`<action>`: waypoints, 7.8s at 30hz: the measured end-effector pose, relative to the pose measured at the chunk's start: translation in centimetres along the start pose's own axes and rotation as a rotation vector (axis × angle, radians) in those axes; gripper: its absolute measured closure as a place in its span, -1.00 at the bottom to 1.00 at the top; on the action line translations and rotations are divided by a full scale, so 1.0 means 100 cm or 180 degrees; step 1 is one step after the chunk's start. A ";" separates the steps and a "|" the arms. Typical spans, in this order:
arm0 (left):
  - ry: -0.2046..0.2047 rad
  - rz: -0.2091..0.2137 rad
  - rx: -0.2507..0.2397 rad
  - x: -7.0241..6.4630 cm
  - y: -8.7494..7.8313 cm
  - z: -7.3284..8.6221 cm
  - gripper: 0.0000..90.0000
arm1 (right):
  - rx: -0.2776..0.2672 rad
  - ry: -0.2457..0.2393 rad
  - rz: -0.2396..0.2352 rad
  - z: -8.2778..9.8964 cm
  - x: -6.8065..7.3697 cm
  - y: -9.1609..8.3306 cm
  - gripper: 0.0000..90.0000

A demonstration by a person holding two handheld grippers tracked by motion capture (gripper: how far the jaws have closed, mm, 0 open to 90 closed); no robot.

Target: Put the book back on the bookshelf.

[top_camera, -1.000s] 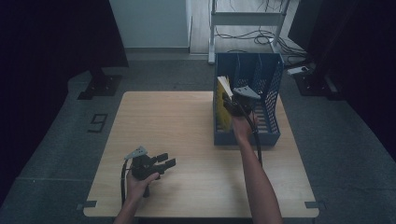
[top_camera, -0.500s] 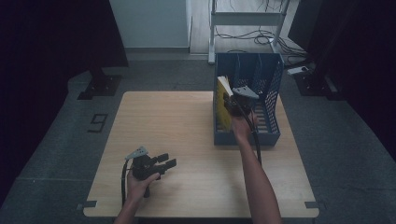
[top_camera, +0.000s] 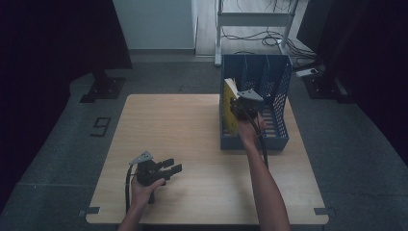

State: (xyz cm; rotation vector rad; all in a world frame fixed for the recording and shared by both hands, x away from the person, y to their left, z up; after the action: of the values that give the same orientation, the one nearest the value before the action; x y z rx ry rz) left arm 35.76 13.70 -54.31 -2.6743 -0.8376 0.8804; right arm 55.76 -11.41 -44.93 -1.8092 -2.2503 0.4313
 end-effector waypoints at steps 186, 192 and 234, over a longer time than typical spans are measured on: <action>0.0041 0.0002 0.0153 -0.003 0.010 0.011 -0.10 | -0.0258 0.0048 -0.0404 0.031 0.001 -0.058 -0.08; 0.0035 0.0002 0.0167 -0.003 0.010 0.011 -0.11 | -0.0257 0.0020 -0.0504 0.048 0.004 -0.077 -0.08; 0.0015 -0.0028 0.0252 0.001 0.011 0.016 -0.13 | 0.0149 -0.0163 -0.0783 0.153 0.003 -0.136 -0.12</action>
State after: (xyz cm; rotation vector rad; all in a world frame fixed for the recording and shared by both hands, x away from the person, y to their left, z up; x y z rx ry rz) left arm 35.39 12.89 -56.08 -2.6020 -0.7957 0.8858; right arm 37.96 -15.14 -54.28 -1.4896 -2.4355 0.4831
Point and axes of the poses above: each handheld gripper's, and its own axes: y roughly forward along the jaws, z roughly out of its underside, x roughly to its left, the point moved 9 cm from there along y, roughly forward along the jaws, and after that the axes turned 3 degrees about z, right-handed, at the moved point
